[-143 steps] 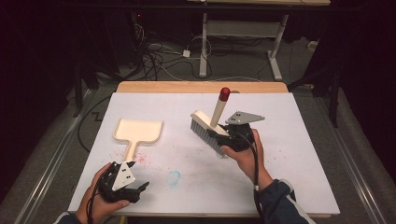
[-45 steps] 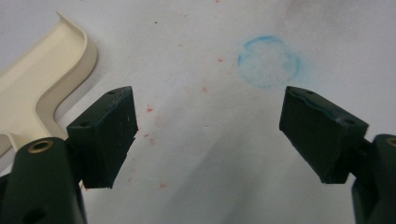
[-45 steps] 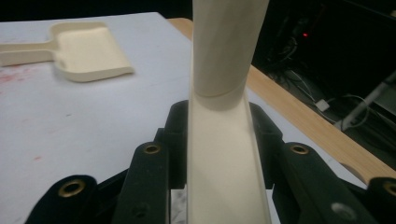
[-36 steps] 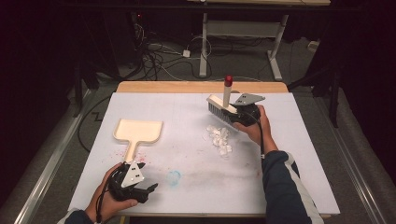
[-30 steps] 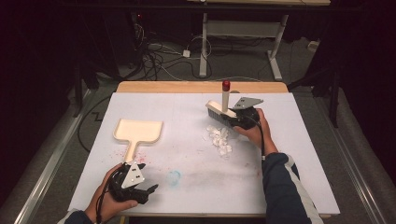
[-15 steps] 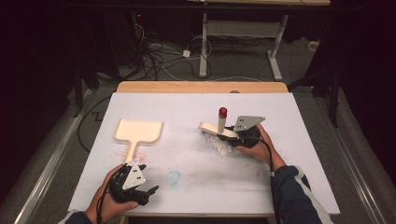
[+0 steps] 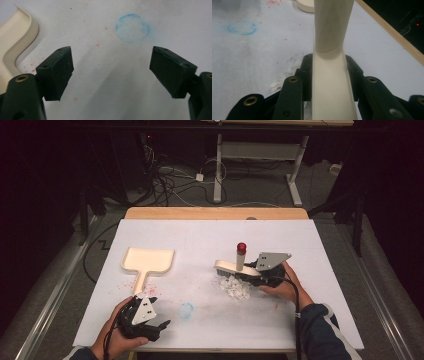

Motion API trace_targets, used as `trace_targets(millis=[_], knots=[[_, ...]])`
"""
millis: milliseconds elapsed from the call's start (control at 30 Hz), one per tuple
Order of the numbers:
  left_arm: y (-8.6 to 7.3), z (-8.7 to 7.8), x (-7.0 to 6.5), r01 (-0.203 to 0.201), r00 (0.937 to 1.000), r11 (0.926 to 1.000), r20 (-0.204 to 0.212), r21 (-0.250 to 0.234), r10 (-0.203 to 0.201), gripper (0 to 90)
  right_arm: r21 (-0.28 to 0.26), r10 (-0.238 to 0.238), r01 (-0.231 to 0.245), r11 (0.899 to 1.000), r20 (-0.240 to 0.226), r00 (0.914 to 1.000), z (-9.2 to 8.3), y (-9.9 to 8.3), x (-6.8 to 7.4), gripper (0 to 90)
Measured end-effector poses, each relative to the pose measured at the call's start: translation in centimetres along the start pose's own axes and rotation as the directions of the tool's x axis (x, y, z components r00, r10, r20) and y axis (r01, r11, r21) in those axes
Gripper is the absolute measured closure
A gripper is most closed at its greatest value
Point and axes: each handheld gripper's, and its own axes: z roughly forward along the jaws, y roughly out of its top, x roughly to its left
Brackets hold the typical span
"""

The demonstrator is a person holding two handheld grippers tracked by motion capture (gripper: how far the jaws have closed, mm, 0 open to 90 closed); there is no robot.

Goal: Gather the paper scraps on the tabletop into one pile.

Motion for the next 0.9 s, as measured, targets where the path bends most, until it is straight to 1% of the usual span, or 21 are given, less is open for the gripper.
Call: trace_targets(millis=[67,100,200,233,300,333,367,400,433,467,500,600,633,667,700,733,767,800,833,867,900], knots=[[0.0,0.0,0.0,-0.002,1.0,1.0,0.0,0.0,0.002,18.5,-0.004,0.005,-0.005,1.0,0.025,0.9997,-0.1,0.2,0.0,67.6],[0.0,0.0,0.0,-0.002,1.0,1.0,-0.002,0.0,0.002,18.5,-0.005,0.007,-0.007,1.0,0.047,0.9989,-0.1,0.3,0.0,67.5],[0.0,-0.1,0.0,-0.003,1.0,1.0,-0.002,-0.002,0.003,18.5,-0.01,0.024,-0.024,1.0,0.109,0.9938,-0.5,0.7,0.0,67.5],[0.0,-0.1,0.0,-0.005,1.0,1.0,-0.003,-0.001,0.005,18.5,-0.012,0.032,-0.031,0.999,0.131,0.9908,-0.6,0.9,0.0,67.5],[0.0,-0.1,0.0,-0.007,1.0,1.0,-0.006,0.0,0.007,18.5,-0.02,0.069,-0.067,0.998,0.179,0.9813,-1.2,1.4,-0.1,67.5],[0.0,-0.1,0.0,-0.006,1.0,1.0,-0.005,0.0,0.006,18.5,-0.025,0.082,-0.079,0.997,0.194,0.9775,-1.4,1.6,-0.2,67.5],[0.0,-0.2,0.0,-0.006,1.0,1.0,-0.008,0.0,0.006,18.5,-0.023,0.107,-0.104,0.994,0.227,0.968,-1.7,1.8,-0.2,67.5],[0.0,-0.2,0.0,-0.006,1.0,1.0,-0.007,-0.001,0.006,18.5,-0.028,0.138,-0.135,0.99,0.245,0.9597,-2.1,2.0,-0.2,67.4],[0.0,-0.2,0.0,-0.009,0.9999,1.0,-0.007,0.0,0.009,18.5,-0.035,0.166,-0.163,0.986,0.238,0.957,-2.4,2.2,-0.3,67.4],[0.0,-0.2,-0.1,-0.012,0.9999,0.9999,-0.01,0.001,0.012,18.5,-0.038,0.191,-0.188,0.981,0.255,0.9477,-2.8,2.3,-0.3,67.5],[0.0,-0.3,-0.1,-0.015,0.9998,0.9999,-0.011,0.003,0.015,18.5,-0.04,0.22,-0.218,0.975,0.284,0.9332,-3.1,2.5,-0.2,67.5],[-0.1,-0.4,-0.2,-0.017,0.9998,0.9999,-0.012,0.001,0.017,18.6,-0.041,0.266,-0.268,0.963,0.325,0.9076,-4.1,2.7,0.1,67.5],[-0.1,-0.4,-0.2,-0.018,0.9998,0.9998,-0.013,0.0,0.018,18.5,-0.039,0.283,-0.287,0.957,0.34,0.8968,-4.3,2.6,0.2,67.5],[-0.1,-0.4,-0.2,-0.019,0.9997,0.9998,-0.014,-0.001,0.019,18.6,-0.038,0.301,-0.308,0.951,0.353,0.8858,-4.5,2.5,0.4,67.5],[-0.1,-0.5,-0.2,-0.019,0.9997,0.9998,-0.015,-0.002,0.019,18.6,-0.036,0.319,-0.33,0.943,0.374,0.871,-4.6,2.4,0.6,67.5],[-0.1,-0.5,-0.2,-0.02,0.9997,0.9998,-0.015,-0.003,0.019,18.5,-0.031,0.324,-0.342,0.939,0.407,0.8539,-4.7,2.1,0.8,67.5],[-0.1,-0.5,-0.3,-0.023,0.9996,0.9997,-0.016,0.0,0.023,18.6,-0.024,0.328,-0.356,0.934,0.443,0.834,-4.6,1.9,1.1,67.5],[-0.1,-0.6,-0.3,-0.024,0.9996,0.9997,-0.018,-0.001,0.024,18.5,-0.01,0.328,-0.367,0.93,0.473,0.8177,-4.5,1.5,1.4,67.4],[-0.1,-0.6,-0.3,-0.022,0.9996,0.9998,-0.017,-0.002,0.022,18.5,-0.008,0.338,-0.388,0.922,0.508,0.7924,-4.4,1.1,1.8,67.5],[-0.2,-0.6,-0.3,-0.021,0.9996,0.9998,-0.017,-0.003,0.021,18.5,-0.011,0.355,-0.414,0.91,0.536,0.7662,-4.2,0.7,2.1,67.5],[-0.2,-0.6,-0.3,-0.02,0.9996,0.9998,-0.018,-0.003,0.02,18.5,-0.003,0.366,-0.439,0.899,0.556,0.7462,-4.0,0.2,2.4,67.5]])
